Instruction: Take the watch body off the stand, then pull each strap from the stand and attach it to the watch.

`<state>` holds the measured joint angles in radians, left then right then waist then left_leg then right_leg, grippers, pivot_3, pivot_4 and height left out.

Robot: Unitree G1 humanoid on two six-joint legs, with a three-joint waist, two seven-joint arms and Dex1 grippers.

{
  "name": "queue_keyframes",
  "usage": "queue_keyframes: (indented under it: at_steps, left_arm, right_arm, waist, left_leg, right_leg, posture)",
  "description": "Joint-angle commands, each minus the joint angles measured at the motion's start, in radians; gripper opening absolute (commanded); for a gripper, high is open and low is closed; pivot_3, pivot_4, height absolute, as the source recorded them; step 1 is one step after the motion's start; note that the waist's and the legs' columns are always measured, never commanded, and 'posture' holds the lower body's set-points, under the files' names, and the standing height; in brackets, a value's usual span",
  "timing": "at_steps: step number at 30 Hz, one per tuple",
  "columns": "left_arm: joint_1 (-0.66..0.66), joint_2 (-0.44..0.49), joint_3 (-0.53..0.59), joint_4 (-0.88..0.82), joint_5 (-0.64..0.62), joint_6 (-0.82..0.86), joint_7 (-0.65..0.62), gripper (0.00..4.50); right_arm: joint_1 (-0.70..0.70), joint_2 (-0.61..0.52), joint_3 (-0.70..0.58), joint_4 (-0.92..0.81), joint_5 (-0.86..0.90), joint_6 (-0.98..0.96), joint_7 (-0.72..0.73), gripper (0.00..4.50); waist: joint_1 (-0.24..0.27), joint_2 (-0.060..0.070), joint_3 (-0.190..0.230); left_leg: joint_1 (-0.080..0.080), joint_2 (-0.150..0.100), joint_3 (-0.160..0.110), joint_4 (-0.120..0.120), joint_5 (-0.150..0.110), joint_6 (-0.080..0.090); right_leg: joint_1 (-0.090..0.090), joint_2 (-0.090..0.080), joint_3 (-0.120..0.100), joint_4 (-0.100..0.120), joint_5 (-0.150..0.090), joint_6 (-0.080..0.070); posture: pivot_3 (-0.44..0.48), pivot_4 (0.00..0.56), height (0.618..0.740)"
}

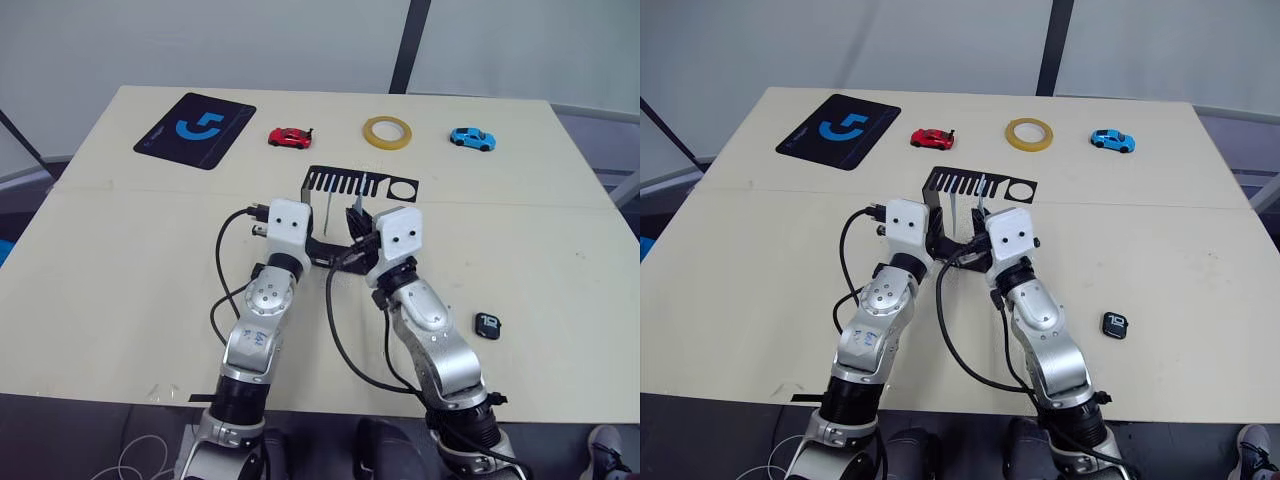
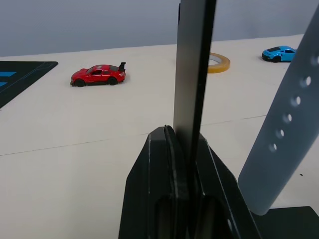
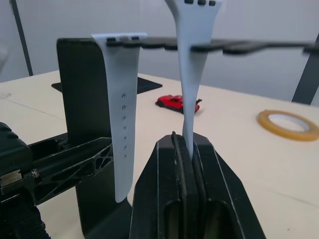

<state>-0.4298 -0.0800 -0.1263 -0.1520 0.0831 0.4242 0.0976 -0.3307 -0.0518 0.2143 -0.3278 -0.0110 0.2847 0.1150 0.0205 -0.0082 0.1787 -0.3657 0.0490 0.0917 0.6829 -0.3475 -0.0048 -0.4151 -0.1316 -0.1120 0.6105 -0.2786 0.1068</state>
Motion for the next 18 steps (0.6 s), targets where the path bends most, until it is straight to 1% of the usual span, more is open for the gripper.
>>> queue_keyframes:
  at_steps: [1,7,11,13,15,16,18]
  left_arm:
    - [-0.006,-0.014,-0.004,-0.023,0.001,-0.002,-0.002,0.0]
    - [-0.013,-0.011,-0.001,-0.017,0.001,-0.007,-0.005,0.0]
    - [-0.017,-0.008,0.001,-0.012,0.003,-0.009,-0.005,0.0]
    - [-0.016,-0.014,0.015,-0.014,-0.02,-0.016,-0.014,0.0]
    - [-0.014,-0.018,0.024,-0.022,-0.042,-0.031,-0.027,0.76]
    - [-0.013,-0.016,0.023,-0.024,-0.046,-0.032,-0.033,1.03]
    - [-0.008,-0.001,0.012,-0.028,-0.049,-0.032,-0.059,1.88]
  right_arm:
    - [0.004,-0.012,0.012,-0.075,-0.038,-0.056,0.0,0.06]
    - [0.058,-0.029,0.021,-0.125,-0.041,-0.04,0.021,0.06]
    - [0.13,-0.05,0.015,-0.196,-0.029,-0.024,0.043,0.06]
    - [0.177,-0.069,0.009,-0.239,-0.016,-0.022,0.064,0.06]
    - [0.23,-0.094,-0.002,-0.282,0.004,-0.021,0.091,0.0]
    - [0.253,-0.106,-0.008,-0.301,0.014,-0.021,0.104,0.0]
    - [0.297,-0.137,-0.031,-0.34,0.054,-0.018,0.141,0.0]
  waist:
    - [0.0,0.0,0.0]
    - [0.001,0.0,0.0]
    - [0.001,0.0,0.0]
    - [0.002,0.0,0.0]
    - [0.002,0.0,0.0]
    - [0.002,0.0,0.0]
    - [0.002,0.0,0.0]
  left_leg:
    - [0.0,0.0,0.0,0.0,0.0,0.0]
    - [-0.001,0.0,-0.001,0.0,0.0,0.0]
    - [-0.002,0.0,-0.001,0.0,0.0,0.0]
    - [-0.002,0.0,-0.001,0.0,0.0,0.0]
    - [-0.002,0.0,-0.002,0.0,0.0,0.0]
    - [-0.002,0.0,-0.002,0.0,0.0,0.001]
    - [-0.003,0.0,-0.002,0.0,-0.001,0.002]
  right_leg:
    - [0.0,0.0,0.0,0.0,0.0,0.0]
    - [0.0,0.0,-0.001,-0.001,0.0,0.0]
    - [0.0,0.0,-0.002,-0.001,0.0,0.0]
    - [0.0,0.0,-0.001,-0.001,0.0,0.0]
    - [-0.001,0.0,-0.002,-0.001,0.0,0.0]
    - [-0.001,0.0,-0.002,-0.001,0.0,0.0]
    - [-0.001,0.0,-0.002,-0.002,0.0,0.0]
  posture:
    - [0.0,0.15,0.737]
    - [0.0,0.15,0.737]
    - [0.0,0.15,0.737]
    - [0.0,0.15,0.737]
    - [0.0,0.15,0.737]
    - [0.0,0.15,0.737]
    - [0.0,0.15,0.737]
